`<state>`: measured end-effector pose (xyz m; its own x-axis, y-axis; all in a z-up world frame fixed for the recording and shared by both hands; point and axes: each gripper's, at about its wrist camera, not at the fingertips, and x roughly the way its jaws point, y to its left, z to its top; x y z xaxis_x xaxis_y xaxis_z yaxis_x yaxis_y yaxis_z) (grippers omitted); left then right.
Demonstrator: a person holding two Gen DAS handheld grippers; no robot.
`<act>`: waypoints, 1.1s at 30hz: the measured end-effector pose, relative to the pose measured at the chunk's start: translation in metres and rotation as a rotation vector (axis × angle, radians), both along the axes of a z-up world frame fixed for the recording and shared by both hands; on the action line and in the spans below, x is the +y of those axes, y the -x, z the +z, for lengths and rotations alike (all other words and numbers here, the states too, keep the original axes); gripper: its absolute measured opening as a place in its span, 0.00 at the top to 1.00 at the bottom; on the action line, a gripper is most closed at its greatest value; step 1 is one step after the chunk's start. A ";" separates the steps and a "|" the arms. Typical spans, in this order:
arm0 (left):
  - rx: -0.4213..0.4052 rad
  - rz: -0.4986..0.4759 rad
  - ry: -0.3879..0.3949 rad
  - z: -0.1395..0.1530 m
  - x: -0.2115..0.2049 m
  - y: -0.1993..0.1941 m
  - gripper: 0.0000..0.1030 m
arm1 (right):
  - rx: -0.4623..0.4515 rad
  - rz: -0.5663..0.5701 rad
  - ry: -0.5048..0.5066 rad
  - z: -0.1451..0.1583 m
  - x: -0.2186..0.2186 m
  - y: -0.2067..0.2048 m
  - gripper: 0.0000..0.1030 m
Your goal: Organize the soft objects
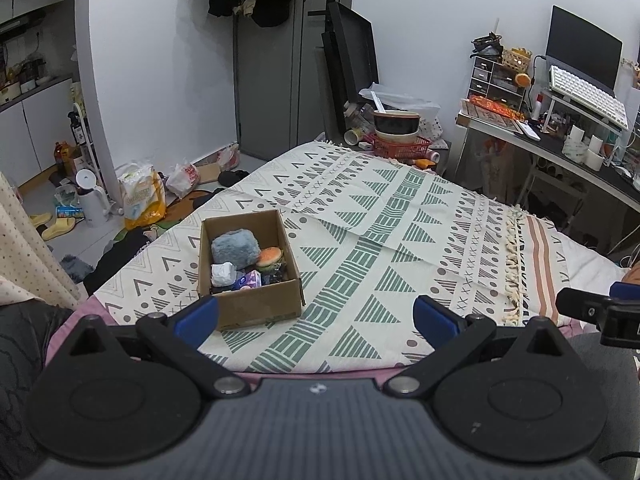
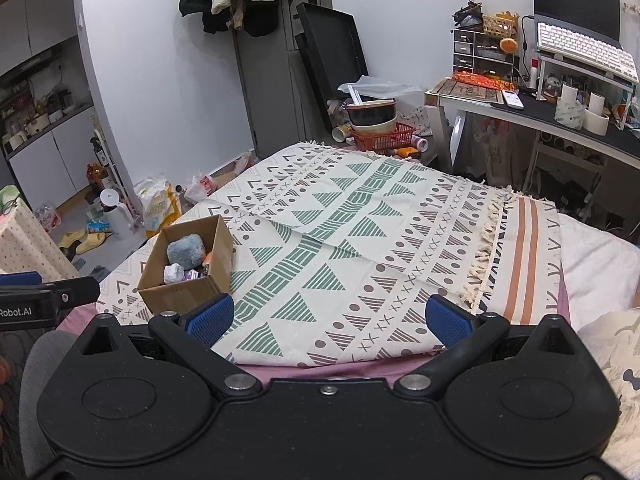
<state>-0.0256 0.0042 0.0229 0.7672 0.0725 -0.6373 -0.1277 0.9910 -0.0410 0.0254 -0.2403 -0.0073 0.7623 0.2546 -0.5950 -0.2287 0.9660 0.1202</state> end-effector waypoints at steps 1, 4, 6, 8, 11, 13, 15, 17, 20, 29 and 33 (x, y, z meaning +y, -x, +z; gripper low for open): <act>-0.001 0.001 0.002 0.000 0.001 0.000 0.00 | -0.001 0.001 -0.001 0.001 0.000 0.000 0.00; -0.003 0.005 0.005 0.000 0.003 0.002 0.00 | -0.004 0.001 0.001 0.002 0.000 0.000 0.00; -0.005 0.003 0.005 0.001 0.005 0.003 0.00 | -0.003 -0.003 0.003 0.001 0.000 0.000 0.00; -0.005 0.002 0.004 0.001 0.005 0.003 0.00 | -0.002 -0.003 -0.006 0.002 0.000 0.000 0.00; -0.007 0.003 0.005 0.002 0.005 0.003 0.00 | 0.000 -0.007 -0.008 0.002 -0.001 0.000 0.00; -0.007 0.003 0.005 0.003 0.005 0.002 0.00 | -0.001 -0.007 -0.010 0.002 -0.001 0.000 0.00; -0.008 0.004 0.007 0.003 0.006 0.003 0.00 | 0.002 -0.005 -0.013 0.001 -0.001 0.000 0.00; -0.008 0.002 0.006 0.003 0.006 0.003 0.00 | 0.001 -0.006 -0.013 0.002 0.000 0.001 0.00; -0.009 0.002 0.005 0.003 0.006 0.003 0.00 | 0.002 -0.006 -0.015 0.001 -0.001 0.001 0.00; -0.010 0.002 0.005 0.004 0.006 0.002 0.00 | 0.000 -0.010 -0.020 0.003 -0.001 0.001 0.00; -0.013 0.001 0.000 0.007 0.006 0.001 0.00 | -0.001 -0.012 -0.022 0.003 -0.002 0.001 0.00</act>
